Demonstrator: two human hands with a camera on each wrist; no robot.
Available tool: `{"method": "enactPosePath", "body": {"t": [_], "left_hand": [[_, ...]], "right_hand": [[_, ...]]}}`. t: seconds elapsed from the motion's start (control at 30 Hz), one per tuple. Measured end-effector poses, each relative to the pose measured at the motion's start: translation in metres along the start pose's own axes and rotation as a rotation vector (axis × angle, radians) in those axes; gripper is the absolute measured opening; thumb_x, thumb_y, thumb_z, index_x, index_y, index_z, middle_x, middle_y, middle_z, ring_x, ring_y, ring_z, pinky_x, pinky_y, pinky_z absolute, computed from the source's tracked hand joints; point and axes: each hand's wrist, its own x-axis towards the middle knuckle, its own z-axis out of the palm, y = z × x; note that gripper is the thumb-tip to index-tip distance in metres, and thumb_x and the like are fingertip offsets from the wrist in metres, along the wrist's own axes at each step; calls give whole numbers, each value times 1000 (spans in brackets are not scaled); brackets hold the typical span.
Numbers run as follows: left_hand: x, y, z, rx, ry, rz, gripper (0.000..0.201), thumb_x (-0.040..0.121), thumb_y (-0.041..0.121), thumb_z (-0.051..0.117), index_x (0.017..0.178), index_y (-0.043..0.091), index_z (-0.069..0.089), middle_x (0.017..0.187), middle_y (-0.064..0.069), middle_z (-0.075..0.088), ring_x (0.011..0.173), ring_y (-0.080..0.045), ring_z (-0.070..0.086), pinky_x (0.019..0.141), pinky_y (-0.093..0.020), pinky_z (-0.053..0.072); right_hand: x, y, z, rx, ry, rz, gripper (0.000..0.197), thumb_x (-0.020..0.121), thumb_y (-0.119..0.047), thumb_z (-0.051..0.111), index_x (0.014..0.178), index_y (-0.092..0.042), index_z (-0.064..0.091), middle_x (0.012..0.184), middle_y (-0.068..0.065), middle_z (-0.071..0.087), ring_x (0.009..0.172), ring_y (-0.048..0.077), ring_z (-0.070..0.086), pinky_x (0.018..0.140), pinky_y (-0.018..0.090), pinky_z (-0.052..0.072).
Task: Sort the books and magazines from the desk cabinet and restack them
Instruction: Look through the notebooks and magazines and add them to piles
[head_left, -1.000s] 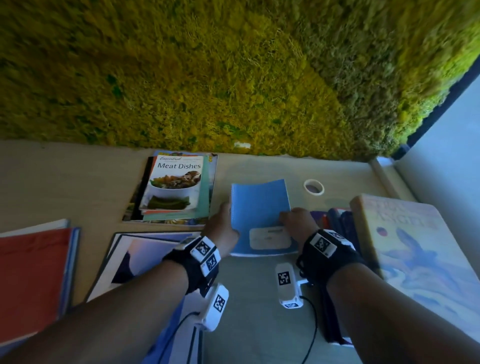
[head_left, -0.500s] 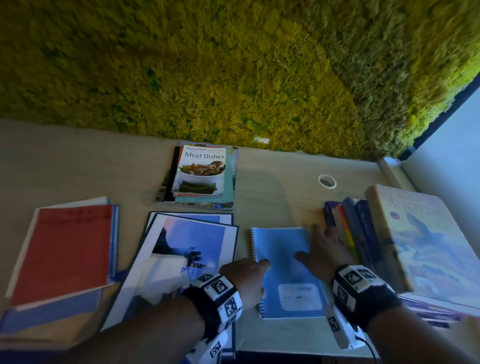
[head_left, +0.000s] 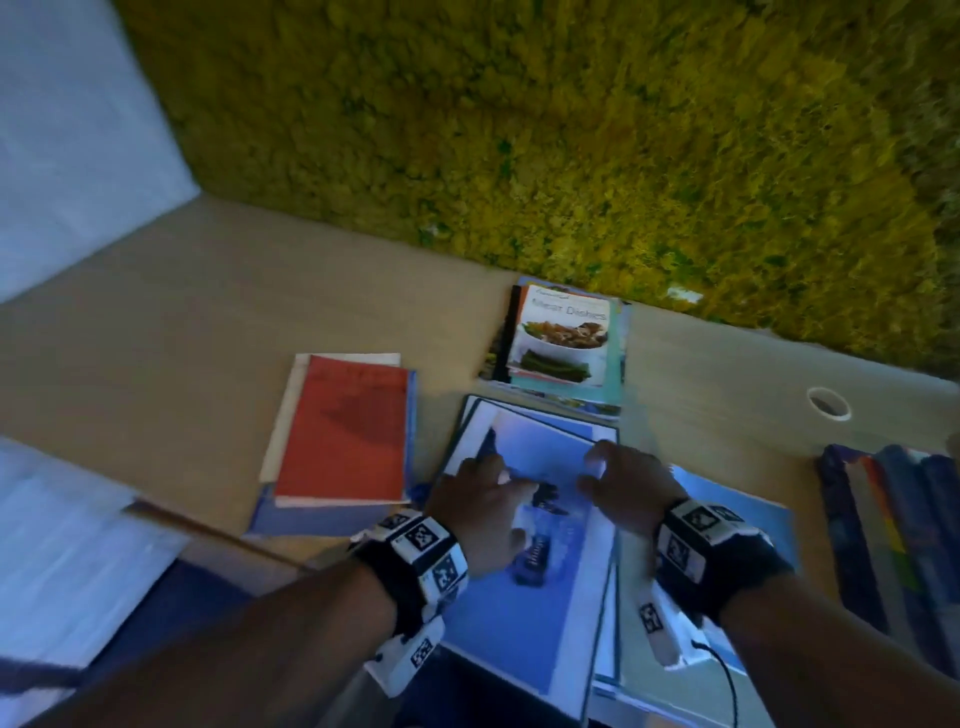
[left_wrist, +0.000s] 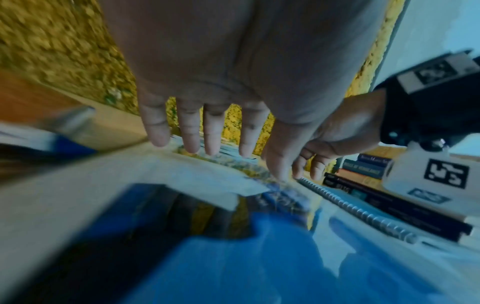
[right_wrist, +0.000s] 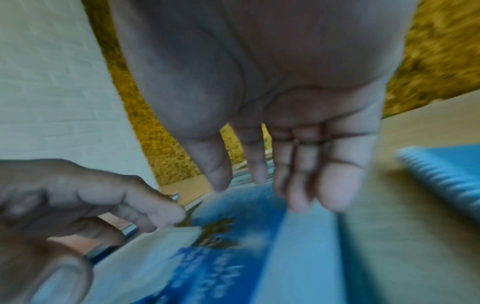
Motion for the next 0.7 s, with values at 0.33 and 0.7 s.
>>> {"method": "enactPosePath", "body": {"t": [0.33, 0.7], "left_hand": [[-56, -85, -20, -201, 372, -218, 48, 92, 39, 60, 139, 28, 55, 154, -5, 36, 142, -29, 34, 115, -41, 32], [-66, -168, -45, -426, 296, -693, 66, 85, 41, 67, 143, 28, 39, 133, -11, 50, 129, -38, 45, 104, -50, 45]], "right_hand": [[18, -121, 15, 34, -68, -221, 41, 97, -40, 59, 130, -16, 57, 130, 10, 62, 115, 30, 61, 95, 38, 50], [35, -198, 53, 613, -220, -37, 46, 91, -34, 73, 125, -16, 48, 117, 9, 59, 109, 33, 66, 90, 49, 60]]}}
